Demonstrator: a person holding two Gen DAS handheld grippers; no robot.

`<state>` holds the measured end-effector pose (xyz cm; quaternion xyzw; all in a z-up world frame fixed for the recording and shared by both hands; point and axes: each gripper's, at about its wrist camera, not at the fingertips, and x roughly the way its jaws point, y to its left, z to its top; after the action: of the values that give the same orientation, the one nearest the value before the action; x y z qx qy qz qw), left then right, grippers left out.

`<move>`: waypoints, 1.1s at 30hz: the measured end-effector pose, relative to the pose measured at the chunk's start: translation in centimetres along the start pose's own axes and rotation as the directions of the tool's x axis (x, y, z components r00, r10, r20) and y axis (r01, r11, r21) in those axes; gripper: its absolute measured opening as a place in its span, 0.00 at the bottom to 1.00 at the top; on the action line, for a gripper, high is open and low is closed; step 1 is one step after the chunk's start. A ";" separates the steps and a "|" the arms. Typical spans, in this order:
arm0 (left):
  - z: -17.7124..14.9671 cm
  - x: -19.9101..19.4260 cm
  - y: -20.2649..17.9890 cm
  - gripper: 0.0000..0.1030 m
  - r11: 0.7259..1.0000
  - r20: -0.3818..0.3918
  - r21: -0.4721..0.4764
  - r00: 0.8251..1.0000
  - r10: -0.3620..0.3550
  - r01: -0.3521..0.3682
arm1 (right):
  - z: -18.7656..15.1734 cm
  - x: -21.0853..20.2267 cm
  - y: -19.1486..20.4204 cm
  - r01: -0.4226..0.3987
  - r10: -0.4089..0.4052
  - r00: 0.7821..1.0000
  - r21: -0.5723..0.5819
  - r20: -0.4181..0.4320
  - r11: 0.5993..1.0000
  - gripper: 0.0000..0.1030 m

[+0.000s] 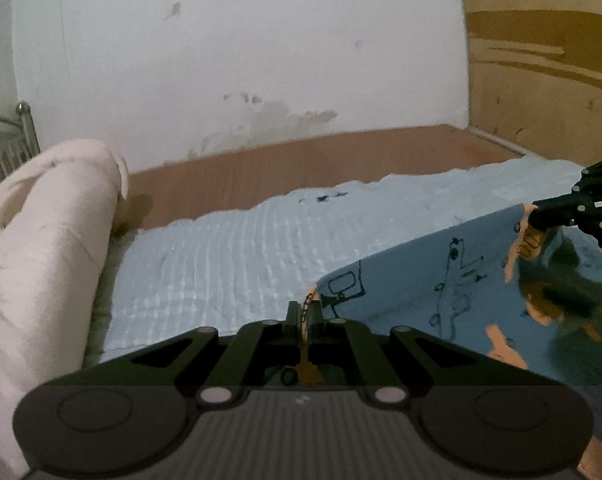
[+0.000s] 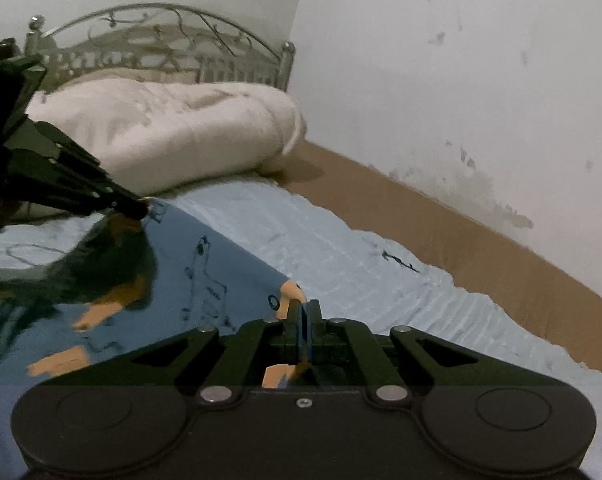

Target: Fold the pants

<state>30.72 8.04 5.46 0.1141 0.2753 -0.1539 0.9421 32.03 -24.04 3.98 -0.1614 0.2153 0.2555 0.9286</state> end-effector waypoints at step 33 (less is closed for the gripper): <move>-16.0 -10.0 -9.2 0.01 0.998 -0.020 0.052 0.999 0.025 -0.024 | -14.2 -15.6 14.9 0.039 -0.031 0.996 0.098 -0.085 0.994 0.00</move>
<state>11.73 6.61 -3.39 0.1434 0.2793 -0.1482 0.9378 7.29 -23.97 -3.44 -0.1293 0.2633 0.2214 0.9300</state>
